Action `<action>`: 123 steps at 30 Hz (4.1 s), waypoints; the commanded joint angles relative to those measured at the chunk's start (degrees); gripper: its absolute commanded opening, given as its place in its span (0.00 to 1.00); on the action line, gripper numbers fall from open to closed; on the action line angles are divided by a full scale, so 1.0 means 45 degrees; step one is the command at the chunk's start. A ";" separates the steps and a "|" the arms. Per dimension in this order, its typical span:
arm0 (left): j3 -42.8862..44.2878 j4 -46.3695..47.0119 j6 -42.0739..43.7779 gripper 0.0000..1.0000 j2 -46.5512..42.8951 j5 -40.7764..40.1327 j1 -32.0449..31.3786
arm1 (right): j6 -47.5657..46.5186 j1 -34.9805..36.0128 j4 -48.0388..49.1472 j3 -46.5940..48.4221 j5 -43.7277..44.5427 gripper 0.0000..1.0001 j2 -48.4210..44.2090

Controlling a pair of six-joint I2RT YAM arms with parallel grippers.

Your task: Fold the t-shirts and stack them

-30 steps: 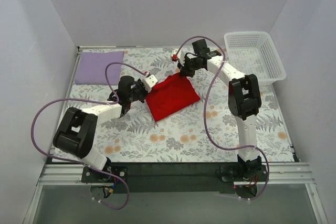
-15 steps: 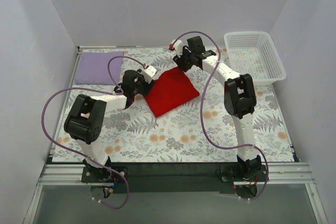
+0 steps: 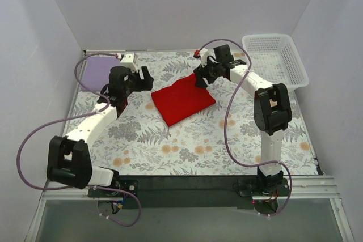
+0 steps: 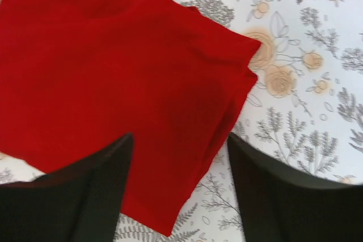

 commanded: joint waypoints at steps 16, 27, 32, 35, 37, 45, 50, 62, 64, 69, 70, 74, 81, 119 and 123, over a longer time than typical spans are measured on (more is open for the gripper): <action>-0.3410 0.0783 -0.5600 0.57 0.1537 0.3067 0.0185 | 0.2252 -0.0309 -0.0122 0.3013 0.0894 0.67 0.2880; -0.3058 0.0588 -0.5697 0.57 0.2357 0.2384 0.0204 | 0.2623 -0.0308 -0.0318 0.3581 0.3428 0.01 0.3292; -0.2610 0.0393 -0.6205 0.58 0.2786 0.2168 0.0204 | 0.2468 -0.0309 -0.0279 0.3328 0.4232 0.32 0.2823; -0.2026 0.0121 -0.6810 0.59 0.3274 0.2246 0.0204 | 0.1941 -0.0308 -0.0298 0.2626 0.4059 0.48 0.2085; -0.1750 0.0138 -0.7025 0.59 0.3743 0.2596 0.0185 | 0.1395 -0.0308 -0.0337 0.2138 0.3668 0.61 0.1478; 0.1058 -0.2593 -0.8744 0.61 0.6632 0.1817 0.0165 | -0.0501 -0.0503 -0.0474 -0.2762 -0.0080 0.71 -0.3482; 0.1805 -0.4116 -0.8746 0.58 0.7728 0.0378 0.0165 | -0.0561 -0.1068 -0.0455 -0.5244 -0.1525 0.71 -0.6295; 0.3190 -0.3476 -0.4224 0.00 0.7460 0.0392 0.0185 | -0.1009 -0.4075 -0.0142 -0.8603 -0.5236 0.73 -0.9363; 0.3290 -0.3319 -0.3087 0.00 0.6853 -0.0171 0.0185 | -0.1107 -0.4350 0.0072 -0.9034 -0.5571 0.75 -1.0044; 0.3057 -0.2675 0.0659 0.00 0.4529 -0.1931 0.0185 | -0.1380 -0.4722 0.0424 -0.9992 -0.6080 0.76 -1.0771; 0.3056 -0.2461 0.1075 0.00 0.4294 -0.2146 0.0185 | -0.1478 -0.4742 0.0424 -1.0071 -0.6099 0.76 -1.0810; 0.3095 -0.2206 0.2678 0.00 0.3667 -0.3180 0.0282 | -0.1576 -0.4761 0.0385 -1.0188 -0.6099 0.75 -1.0752; 0.3582 -0.1484 0.3715 0.00 0.3881 -0.4411 0.0595 | -0.1810 -0.4800 0.0112 -1.0325 -0.6002 0.75 -1.0576; 0.8055 0.1173 0.7212 0.00 0.6537 -0.7461 0.2098 | -0.1811 -0.4820 -0.0708 -0.9720 -0.6627 0.73 -1.0088; 0.8387 0.1174 0.7251 0.00 0.6616 -0.7461 0.2274 | -0.1791 -0.4801 -0.0728 -0.9720 -0.6666 0.73 -1.0049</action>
